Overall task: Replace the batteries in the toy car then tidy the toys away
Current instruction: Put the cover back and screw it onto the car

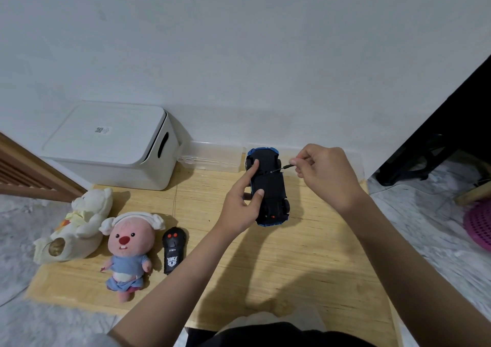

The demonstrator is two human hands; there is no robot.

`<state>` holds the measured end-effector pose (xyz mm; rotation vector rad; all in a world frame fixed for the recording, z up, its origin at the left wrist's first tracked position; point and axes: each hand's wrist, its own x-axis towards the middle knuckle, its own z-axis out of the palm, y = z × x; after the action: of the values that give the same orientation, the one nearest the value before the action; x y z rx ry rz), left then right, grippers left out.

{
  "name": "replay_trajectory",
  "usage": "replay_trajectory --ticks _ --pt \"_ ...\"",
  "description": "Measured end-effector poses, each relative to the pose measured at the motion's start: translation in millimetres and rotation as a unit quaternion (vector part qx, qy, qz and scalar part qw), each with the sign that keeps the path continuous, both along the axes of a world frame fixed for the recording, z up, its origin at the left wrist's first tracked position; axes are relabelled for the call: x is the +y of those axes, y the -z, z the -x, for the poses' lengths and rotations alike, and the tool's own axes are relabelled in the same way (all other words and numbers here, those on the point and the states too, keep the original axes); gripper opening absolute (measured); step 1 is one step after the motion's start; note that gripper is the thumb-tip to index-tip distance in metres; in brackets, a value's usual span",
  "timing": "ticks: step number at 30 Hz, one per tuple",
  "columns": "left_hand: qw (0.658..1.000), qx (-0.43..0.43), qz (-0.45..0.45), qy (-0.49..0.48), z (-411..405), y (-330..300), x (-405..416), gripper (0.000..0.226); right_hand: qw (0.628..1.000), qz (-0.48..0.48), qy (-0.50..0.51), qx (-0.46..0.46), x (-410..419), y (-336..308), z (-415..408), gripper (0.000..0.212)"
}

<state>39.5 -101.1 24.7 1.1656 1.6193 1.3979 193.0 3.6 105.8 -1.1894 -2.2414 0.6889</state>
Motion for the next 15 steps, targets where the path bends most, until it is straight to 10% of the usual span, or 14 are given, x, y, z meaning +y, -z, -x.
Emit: replay_trajectory --ticks 15 --pt "1.0 0.002 0.0 0.007 -2 1 3 0.061 0.973 -0.128 0.059 -0.183 -9 -1 9 0.06"
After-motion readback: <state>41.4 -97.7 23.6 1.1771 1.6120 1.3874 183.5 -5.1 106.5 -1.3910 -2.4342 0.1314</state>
